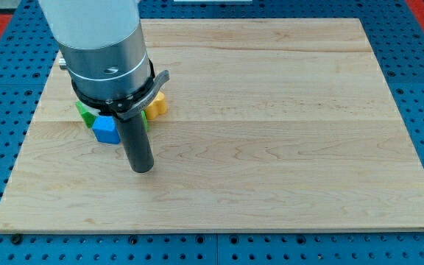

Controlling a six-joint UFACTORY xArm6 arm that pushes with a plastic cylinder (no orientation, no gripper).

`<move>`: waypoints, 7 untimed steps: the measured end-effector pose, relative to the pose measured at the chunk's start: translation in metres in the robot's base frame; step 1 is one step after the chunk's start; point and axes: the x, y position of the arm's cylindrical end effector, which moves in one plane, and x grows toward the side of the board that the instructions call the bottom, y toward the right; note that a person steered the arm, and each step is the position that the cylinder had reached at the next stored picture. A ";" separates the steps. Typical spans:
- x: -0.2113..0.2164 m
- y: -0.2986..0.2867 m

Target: Push the blue cube into group of blocks

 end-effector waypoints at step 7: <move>0.001 -0.054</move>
